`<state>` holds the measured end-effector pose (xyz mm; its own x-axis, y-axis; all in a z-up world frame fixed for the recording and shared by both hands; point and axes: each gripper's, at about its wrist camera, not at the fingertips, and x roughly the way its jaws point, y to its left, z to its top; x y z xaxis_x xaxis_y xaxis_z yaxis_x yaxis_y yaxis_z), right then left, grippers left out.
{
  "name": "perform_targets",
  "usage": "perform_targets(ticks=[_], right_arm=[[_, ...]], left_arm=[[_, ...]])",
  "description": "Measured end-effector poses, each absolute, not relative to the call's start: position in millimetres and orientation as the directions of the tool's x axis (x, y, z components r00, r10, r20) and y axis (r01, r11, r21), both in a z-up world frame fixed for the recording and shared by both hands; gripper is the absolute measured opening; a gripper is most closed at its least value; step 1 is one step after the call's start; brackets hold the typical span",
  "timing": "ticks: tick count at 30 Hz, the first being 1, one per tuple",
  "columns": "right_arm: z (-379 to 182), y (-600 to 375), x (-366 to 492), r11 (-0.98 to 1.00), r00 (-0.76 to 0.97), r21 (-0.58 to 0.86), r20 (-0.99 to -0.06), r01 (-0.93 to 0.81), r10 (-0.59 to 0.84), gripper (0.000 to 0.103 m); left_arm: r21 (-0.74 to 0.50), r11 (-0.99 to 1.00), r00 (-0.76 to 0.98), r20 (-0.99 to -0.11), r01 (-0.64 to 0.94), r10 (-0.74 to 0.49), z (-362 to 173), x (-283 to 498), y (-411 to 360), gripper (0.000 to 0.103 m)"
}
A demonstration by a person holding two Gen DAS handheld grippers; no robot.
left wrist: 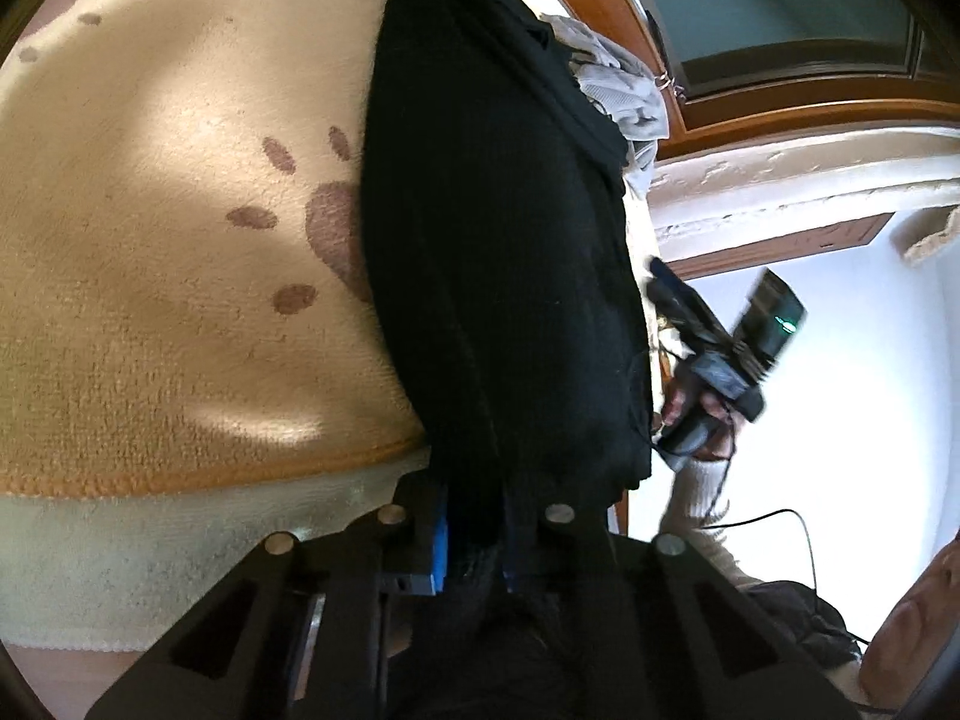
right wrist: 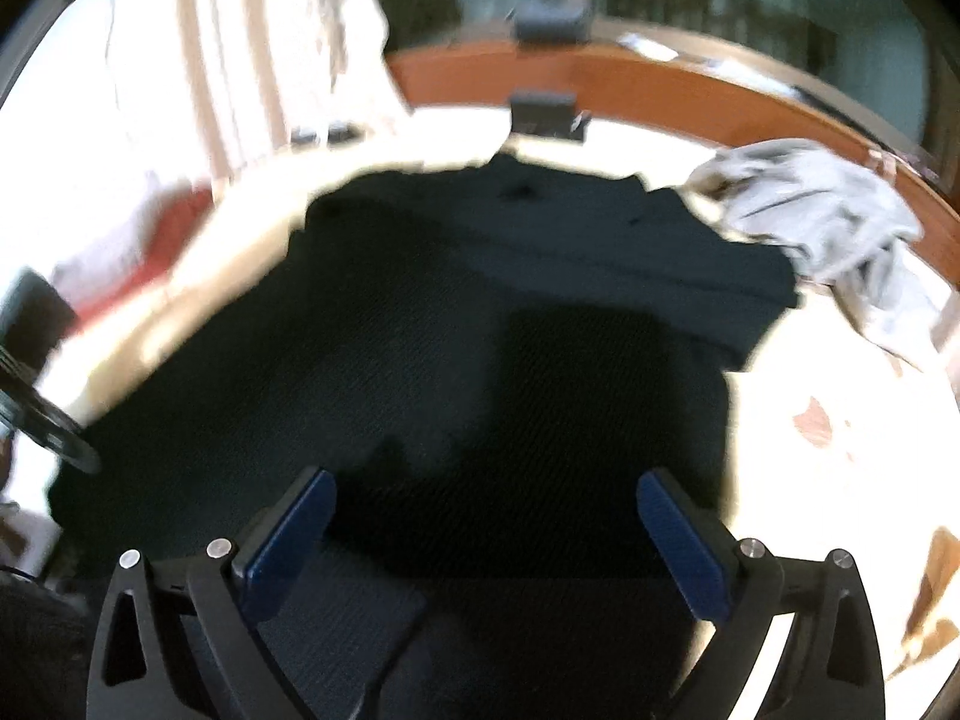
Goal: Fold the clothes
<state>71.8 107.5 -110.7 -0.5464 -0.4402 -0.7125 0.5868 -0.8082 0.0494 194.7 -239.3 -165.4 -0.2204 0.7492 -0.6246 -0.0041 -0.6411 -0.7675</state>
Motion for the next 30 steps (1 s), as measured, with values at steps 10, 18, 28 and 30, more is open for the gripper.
perform_targets(ticks=[10, 18, 28, 30], right_arm=[[-121, 210, 129, -0.896, -0.531, 0.141, -0.762, 0.421, -0.37, 0.048], [-134, 203, 170, -0.881, -0.51, 0.12, -0.776, 0.459, -0.371, 0.024], [-141, 205, 165, -0.842, -0.453, 0.265, -0.746, 0.471, -0.488, 0.018], [-141, 212, 165, -0.848, -0.463, 0.279, -0.74, 0.45, -0.489, 0.018]], left_arm=[[-0.771, -0.633, -0.205, -0.61, -0.07, 0.766, -155, 187, -232, 0.015], [-0.777, -0.623, -0.192, -0.6, -0.092, 0.777, -153, 184, -225, 0.015], [-0.773, -0.632, -0.199, -0.611, -0.062, 0.767, -162, 186, -226, 0.015], [-0.77, -0.636, -0.199, -0.616, -0.049, 0.762, -166, 187, -228, 0.015]])
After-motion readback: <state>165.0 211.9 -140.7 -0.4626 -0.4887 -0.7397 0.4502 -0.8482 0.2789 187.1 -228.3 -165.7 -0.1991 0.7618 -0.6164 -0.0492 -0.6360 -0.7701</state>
